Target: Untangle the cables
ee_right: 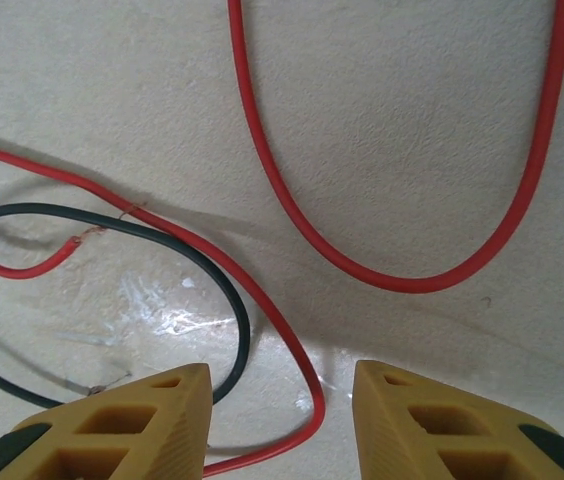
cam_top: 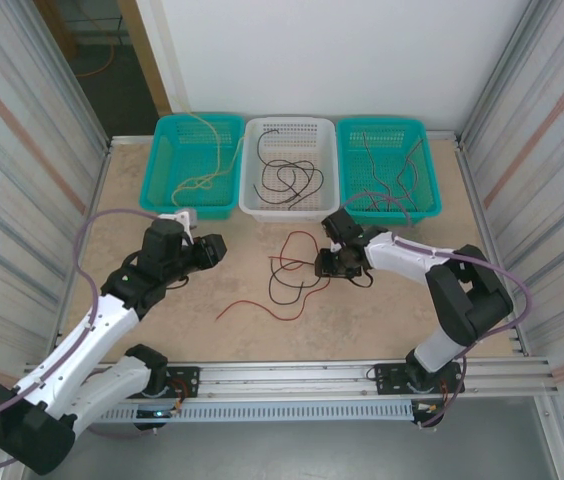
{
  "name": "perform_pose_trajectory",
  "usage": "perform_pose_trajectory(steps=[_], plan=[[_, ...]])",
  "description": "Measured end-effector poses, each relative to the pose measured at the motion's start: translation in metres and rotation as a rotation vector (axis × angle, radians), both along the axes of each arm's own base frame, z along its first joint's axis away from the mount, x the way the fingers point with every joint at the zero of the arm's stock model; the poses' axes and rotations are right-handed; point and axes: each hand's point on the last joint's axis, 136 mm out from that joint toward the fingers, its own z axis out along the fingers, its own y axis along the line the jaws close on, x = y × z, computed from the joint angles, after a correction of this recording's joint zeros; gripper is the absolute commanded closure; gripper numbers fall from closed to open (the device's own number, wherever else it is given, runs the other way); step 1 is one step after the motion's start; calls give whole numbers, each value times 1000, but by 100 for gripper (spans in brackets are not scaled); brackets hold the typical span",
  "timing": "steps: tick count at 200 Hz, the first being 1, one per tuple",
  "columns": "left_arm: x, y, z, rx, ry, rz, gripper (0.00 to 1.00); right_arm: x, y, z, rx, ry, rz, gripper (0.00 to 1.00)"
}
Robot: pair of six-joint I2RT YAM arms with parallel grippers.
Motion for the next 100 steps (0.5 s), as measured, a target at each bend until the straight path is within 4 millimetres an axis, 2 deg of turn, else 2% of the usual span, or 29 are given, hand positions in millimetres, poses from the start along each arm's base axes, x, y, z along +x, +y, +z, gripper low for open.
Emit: perform_pose_trajectory(steps=[56,86,100], plan=[[0,0,-1,2,3,0,57,5,3,-5,3,-10,3,71],[0,0,-1,2,3,0,57,5,3,-12,-8,2,11,72],[0,0,0,1,2,0,58,5,3,-14,-11,2,17,80]])
